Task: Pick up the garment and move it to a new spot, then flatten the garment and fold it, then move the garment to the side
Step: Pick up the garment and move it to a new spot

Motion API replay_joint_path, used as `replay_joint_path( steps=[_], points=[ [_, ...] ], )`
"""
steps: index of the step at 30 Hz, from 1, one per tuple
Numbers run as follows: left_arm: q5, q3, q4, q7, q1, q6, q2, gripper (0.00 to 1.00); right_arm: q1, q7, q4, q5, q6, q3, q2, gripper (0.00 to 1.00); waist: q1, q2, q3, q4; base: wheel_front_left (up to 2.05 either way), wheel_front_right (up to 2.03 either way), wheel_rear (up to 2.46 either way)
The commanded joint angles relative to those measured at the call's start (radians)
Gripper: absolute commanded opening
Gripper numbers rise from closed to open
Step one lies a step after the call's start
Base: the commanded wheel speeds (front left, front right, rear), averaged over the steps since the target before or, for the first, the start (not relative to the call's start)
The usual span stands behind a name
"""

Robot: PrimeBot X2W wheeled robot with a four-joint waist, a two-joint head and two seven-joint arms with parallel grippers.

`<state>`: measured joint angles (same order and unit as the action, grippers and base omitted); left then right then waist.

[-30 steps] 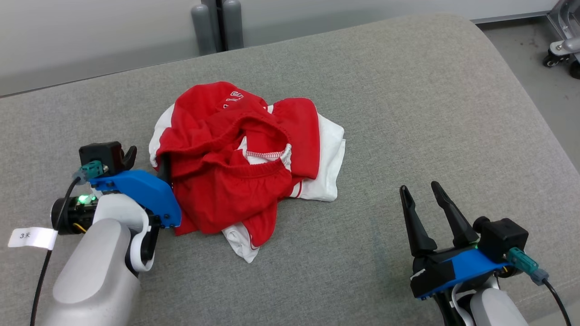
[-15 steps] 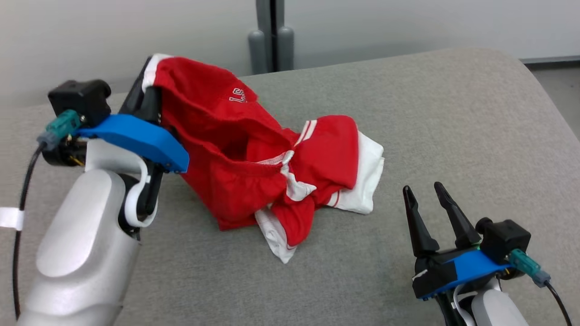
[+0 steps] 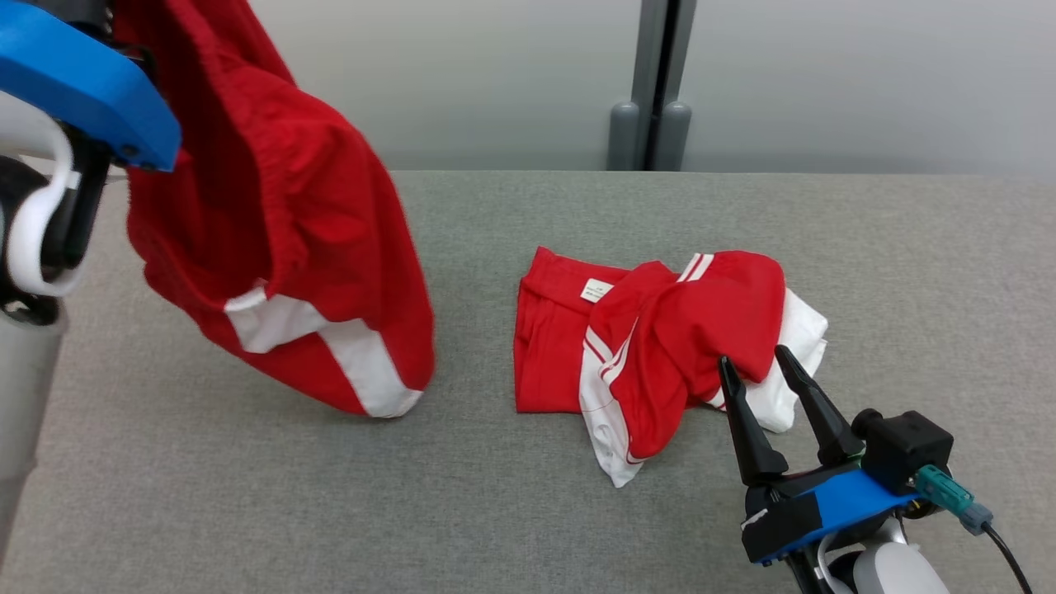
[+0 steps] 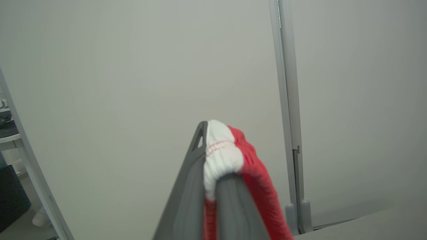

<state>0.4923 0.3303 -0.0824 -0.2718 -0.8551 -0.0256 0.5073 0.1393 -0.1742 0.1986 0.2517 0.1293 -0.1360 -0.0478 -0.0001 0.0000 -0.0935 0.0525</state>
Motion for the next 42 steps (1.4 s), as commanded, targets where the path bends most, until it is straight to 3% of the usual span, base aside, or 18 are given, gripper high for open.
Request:
replay_joint_path(
  steps=[1,8,14,18,26,32,33,34,42],
  points=[
    [-0.006,-0.01,-0.002,-0.007,-0.021,-0.002,0.017,0.0,-0.002,0.005,-0.011,-0.006,0.002,-0.004,-0.005,1.0,0.0001,0.0,-0.017,0.025,0.0,0.0,0.0],
    [-0.052,-0.049,-0.053,0.004,-0.066,-0.002,0.121,0.0,0.011,0.035,-0.072,-0.036,0.003,-0.01,-0.005,1.0,0.0001,0.0,-0.066,0.082,0.0,0.0,0.0],
    [-0.106,-0.085,-0.12,0.057,-0.068,-0.013,0.219,0.0,0.034,0.067,-0.125,-0.061,0.002,-0.017,-0.005,1.0,0.0001,0.0,-0.143,0.083,0.0,0.0,0.0],
    [-0.1,-0.119,-0.175,0.097,-0.038,-0.031,0.248,0.0,0.056,0.093,-0.167,-0.084,0.002,-0.011,-0.005,1.0,0.0001,0.0,-0.216,0.071,0.0,0.0,0.0],
    [0.023,-0.151,-0.373,0.065,0.109,-0.035,0.182,0.0,0.088,0.114,-0.205,-0.111,0.002,-0.003,-0.005,1.0,0.0001,0.0,-0.296,0.015,0.0,0.0,0.0],
    [0.126,-0.17,-0.534,-0.047,0.189,-0.028,0.132,0.0,0.079,0.106,-0.197,-0.095,0.003,-0.004,-0.005,1.0,0.0001,0.0,-0.276,-0.04,0.0,0.0,0.0],
    [0.133,-0.17,-0.549,-0.061,0.192,-0.026,0.129,0.87,0.076,0.105,-0.196,-0.093,0.003,-0.001,-0.005,1.0,0.0001,0.0,-0.269,-0.045,0.0,0.0,0.0],
    [0.143,-0.171,-0.565,-0.074,0.198,-0.027,0.125,1.0,0.073,0.103,-0.193,-0.092,0.003,0.0,-0.005,1.0,0.0001,0.0,-0.26,-0.049,0.0,0.0,0.0],
    [0.183,-0.167,-0.566,-0.146,0.24,-0.004,0.125,1.0,0.049,0.088,-0.164,-0.066,0.003,0.008,-0.005,1.0,0.0001,0.0,-0.172,-0.048,0.0,0.0,0.0]
  ],
)
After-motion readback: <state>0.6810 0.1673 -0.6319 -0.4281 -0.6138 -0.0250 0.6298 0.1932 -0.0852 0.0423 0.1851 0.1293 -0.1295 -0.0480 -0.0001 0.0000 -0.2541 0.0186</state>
